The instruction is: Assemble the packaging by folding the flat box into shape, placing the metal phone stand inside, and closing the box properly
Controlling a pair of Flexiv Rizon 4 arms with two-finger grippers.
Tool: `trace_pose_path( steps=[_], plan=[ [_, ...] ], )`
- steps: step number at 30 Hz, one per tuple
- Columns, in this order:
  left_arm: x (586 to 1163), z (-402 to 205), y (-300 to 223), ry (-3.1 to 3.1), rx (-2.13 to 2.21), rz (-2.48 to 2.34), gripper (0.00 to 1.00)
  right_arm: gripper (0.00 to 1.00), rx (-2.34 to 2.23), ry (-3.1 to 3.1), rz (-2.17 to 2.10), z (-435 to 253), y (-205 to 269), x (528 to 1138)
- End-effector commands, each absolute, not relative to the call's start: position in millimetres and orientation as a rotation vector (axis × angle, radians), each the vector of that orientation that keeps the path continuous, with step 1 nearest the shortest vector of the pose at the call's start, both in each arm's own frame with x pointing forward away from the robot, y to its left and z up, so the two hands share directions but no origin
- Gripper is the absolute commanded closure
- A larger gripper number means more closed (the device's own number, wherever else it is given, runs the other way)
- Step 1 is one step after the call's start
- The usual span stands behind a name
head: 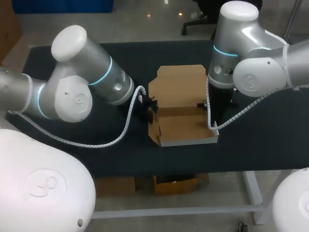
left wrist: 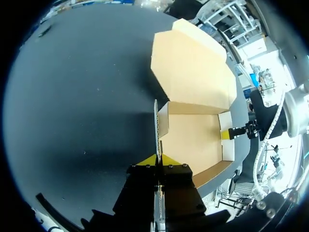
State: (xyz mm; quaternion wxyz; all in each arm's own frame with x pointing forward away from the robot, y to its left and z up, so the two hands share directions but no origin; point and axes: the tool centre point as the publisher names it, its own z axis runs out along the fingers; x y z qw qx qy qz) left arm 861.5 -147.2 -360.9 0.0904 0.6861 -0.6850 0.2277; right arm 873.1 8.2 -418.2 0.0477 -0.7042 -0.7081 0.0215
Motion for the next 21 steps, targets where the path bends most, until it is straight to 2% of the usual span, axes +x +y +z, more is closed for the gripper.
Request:
trace_pose_path(
  steps=[1,11,21],
  plan=[
    [858.7,-366.7,-162.8,-2.199,2.275,0.421,1.0,1.0,-2.145,-2.158,0.069,-418.5,10.7,873.8],
    [859.4,-364.2,-167.1,-2.228,2.308,0.391,1.0,1.0,-2.145,-2.158,0.069,-418.5,10.7,873.8],
    [856.6,-356.8,-166.3,-2.201,2.211,0.409,0.85,1.0,-2.145,-2.158,0.069,-418.5,10.7,873.8]
  ],
)
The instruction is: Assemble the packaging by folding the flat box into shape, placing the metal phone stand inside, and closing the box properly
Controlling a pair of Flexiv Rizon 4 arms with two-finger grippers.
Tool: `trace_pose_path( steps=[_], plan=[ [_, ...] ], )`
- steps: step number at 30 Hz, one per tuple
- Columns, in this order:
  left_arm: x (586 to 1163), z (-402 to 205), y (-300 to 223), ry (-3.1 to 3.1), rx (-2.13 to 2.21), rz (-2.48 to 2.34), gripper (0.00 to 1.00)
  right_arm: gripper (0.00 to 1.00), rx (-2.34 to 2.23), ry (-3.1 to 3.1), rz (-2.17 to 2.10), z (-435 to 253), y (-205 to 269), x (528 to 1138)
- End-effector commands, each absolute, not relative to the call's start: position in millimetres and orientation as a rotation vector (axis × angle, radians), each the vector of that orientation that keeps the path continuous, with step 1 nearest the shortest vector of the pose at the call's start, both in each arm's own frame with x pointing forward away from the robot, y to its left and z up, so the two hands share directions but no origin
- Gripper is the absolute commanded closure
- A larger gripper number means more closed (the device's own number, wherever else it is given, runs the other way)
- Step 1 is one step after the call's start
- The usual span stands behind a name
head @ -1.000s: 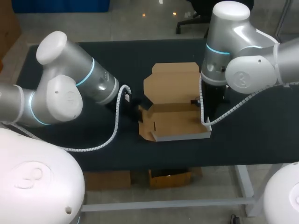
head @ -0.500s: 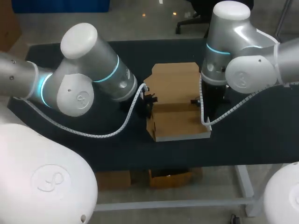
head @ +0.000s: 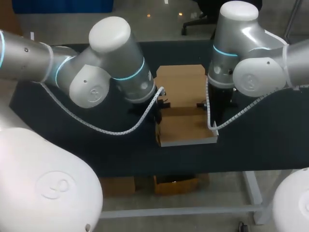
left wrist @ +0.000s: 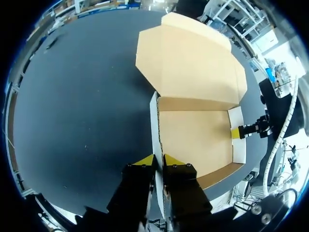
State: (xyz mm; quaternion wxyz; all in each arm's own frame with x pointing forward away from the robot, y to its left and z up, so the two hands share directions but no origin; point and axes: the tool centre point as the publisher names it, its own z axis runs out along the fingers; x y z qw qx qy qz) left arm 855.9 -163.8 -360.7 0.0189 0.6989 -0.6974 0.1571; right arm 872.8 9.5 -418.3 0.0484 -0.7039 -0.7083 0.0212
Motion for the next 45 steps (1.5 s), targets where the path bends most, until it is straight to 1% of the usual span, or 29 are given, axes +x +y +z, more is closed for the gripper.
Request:
trace_pose_path(
  steps=[1,6,10,16,21,28,36,45],
  plan=[
    [856,-356,-166,-2.198,2.203,0.413,0.83,1.0,-2.145,-2.158,0.069,-418,11,874],
    [855,-351,-160,-2.17,2.183,0.432,0.78,1.0,-2.145,-2.158,0.069,-418,11,874],
    [855,-350,-152,-2.134,2.163,0.448,0.72,1.0,-2.145,-2.158,0.069,-418,11,874],
    [855,-346,-138,-2.079,2.126,0.48,0.7,1.0,-2.145,-2.158,0.069,-418,11,874],
    [856,-343,-122,-2.025,2.072,0.521,0.73,1.0,-2.145,-2.158,0.069,-418,11,874],
    [858,-341,-102,-1.96,2.015,0.58,0.71,1.0,-2.145,-2.158,0.069,-418,11,874],
    [860,-345,-82,-1.909,1.979,0.638,0.73,1.0,-2.145,-2.158,0.069,-418,11,874],
    [862,-363,-68,-1.85,1.927,0.689,0.73,1.0,-2.145,-2.158,0.069,-418,11,874]
  ],
)
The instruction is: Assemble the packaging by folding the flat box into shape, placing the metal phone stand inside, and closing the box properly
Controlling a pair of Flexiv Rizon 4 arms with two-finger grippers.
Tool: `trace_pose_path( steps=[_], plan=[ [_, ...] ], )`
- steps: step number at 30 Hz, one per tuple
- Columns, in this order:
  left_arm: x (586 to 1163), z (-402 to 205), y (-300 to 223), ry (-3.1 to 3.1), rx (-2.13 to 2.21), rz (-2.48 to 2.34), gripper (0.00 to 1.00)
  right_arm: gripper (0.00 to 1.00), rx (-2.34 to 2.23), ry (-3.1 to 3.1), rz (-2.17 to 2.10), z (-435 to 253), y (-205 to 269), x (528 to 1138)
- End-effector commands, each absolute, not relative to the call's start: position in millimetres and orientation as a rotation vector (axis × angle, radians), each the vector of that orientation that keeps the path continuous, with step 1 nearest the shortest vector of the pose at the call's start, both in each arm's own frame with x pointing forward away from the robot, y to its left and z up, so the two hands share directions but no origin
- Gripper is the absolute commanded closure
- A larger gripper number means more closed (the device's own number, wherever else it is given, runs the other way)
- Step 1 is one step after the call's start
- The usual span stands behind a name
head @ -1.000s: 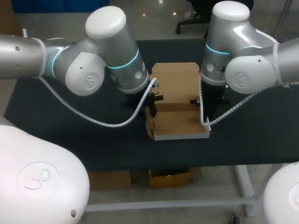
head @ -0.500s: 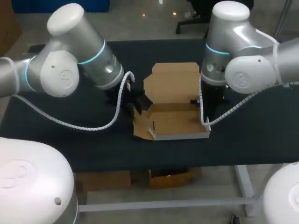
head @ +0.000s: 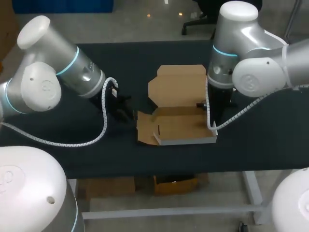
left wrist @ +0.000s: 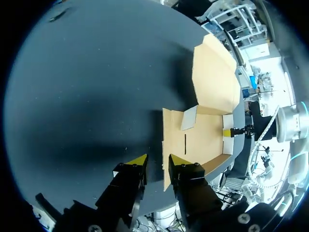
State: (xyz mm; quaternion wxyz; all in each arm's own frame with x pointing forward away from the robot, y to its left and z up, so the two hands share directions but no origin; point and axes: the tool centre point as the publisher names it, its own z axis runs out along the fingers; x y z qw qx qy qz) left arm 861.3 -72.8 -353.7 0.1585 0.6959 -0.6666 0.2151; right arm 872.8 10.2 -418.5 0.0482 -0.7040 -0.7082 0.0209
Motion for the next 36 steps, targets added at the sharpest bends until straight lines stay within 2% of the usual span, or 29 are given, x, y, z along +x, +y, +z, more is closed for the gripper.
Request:
trace_pose_path(
  steps=[1,22,36],
  plan=[
    [863,-366,-67,-1.847,1.931,0.687,0.73,1.0,-2.145,-2.158,0.069,-418,11,874],
    [863,-394,-77,-1.779,1.853,0.766,0.73,1.0,-2.145,-2.158,0.069,-418,11,874],
    [860,-391,-100,-1.749,1.77,0.813,0.72,1.0,-2.145,-2.158,0.069,-418,11,874]
  ],
)
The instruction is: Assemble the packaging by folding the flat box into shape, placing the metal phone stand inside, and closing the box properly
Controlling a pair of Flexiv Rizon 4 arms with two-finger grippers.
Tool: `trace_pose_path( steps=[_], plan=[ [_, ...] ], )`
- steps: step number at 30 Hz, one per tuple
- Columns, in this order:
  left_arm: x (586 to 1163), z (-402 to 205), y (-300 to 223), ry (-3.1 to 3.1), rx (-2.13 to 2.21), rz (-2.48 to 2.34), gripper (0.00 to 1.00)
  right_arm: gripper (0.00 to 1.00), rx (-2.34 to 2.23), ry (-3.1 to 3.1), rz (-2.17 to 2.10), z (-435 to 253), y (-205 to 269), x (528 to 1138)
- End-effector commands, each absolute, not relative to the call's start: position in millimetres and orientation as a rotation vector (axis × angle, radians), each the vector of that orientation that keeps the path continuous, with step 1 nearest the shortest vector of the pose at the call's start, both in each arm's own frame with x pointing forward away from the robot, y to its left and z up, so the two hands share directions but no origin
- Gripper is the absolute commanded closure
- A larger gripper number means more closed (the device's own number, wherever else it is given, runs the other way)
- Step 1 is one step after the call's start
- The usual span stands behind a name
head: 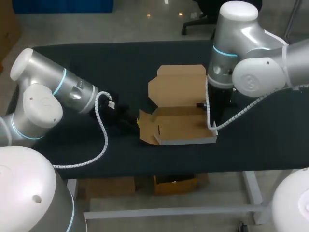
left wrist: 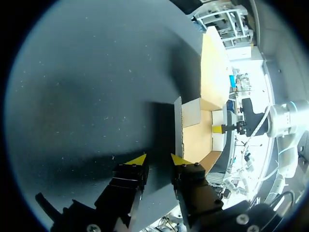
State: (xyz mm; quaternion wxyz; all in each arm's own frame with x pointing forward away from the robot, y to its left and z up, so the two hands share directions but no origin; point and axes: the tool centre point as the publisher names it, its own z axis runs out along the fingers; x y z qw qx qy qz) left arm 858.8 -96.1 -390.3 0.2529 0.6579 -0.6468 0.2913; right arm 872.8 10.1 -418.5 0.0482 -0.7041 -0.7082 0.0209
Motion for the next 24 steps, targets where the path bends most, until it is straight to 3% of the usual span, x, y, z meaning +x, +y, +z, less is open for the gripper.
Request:
trace_pose_path(
  steps=[1,11,24],
  plan=[
    [860,-389,-102,-1.747,1.766,0.818,0.72,1.0,-2.145,-2.158,0.069,-418,11,874],
    [857,-373,-117,-1.751,1.727,0.858,0.75,1.0,-2.145,-2.158,0.069,-418,11,874],
    [853,-363,-135,-1.791,1.689,0.864,0.64,1.0,-2.145,-2.158,0.069,-418,11,874]
  ],
)
